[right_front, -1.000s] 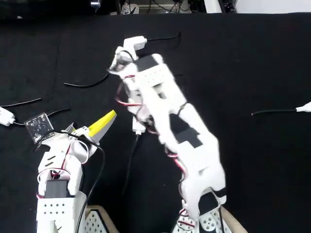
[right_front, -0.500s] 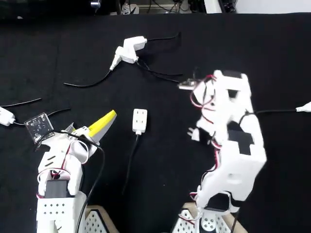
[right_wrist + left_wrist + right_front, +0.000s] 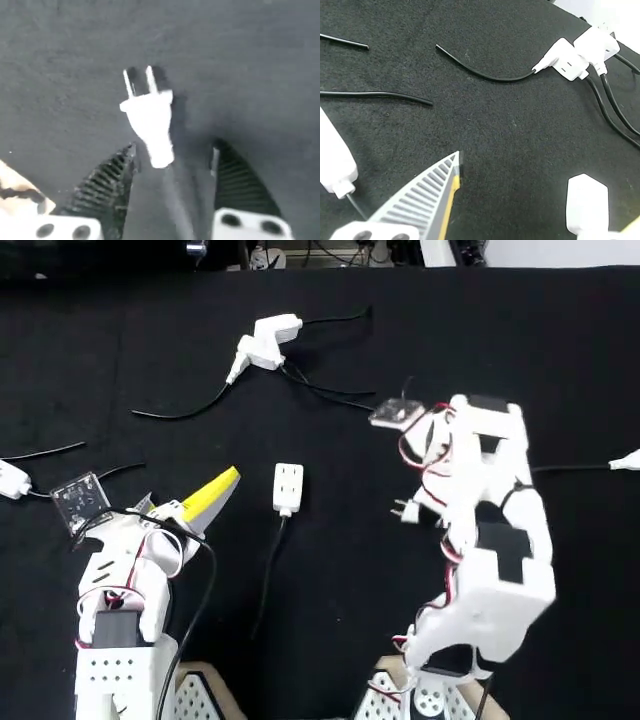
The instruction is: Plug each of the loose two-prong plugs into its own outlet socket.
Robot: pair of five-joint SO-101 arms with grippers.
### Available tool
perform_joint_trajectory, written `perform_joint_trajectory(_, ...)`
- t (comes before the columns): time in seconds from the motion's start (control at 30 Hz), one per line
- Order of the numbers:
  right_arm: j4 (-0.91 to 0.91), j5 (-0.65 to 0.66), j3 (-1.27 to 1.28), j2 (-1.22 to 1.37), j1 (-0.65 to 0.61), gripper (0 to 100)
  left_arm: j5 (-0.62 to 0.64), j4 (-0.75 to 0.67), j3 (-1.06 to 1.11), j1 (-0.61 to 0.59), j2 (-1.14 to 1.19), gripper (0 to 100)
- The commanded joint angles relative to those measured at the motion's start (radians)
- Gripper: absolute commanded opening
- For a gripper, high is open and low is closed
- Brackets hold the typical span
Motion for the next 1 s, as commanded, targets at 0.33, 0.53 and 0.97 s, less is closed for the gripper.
perform_joint_trajectory(0.33, -0.048, 0.028, 0.087, -0.202, -0.038, 23.2, -0.003, 0.002, 0.015, 0.005, -0.011, 54)
perform_joint_trajectory(0.53, -0.137, 0.061, 0.154, -0.194, -0.086, 23.2, -0.003, 0.003, 0.015, 0.005, -0.011, 54)
perform_joint_trajectory(0.97, -0.394, 0.066, 0.265, -0.194, -0.048, 23.2, -0.003, 0.003, 0.015, 0.005, -0.011, 54)
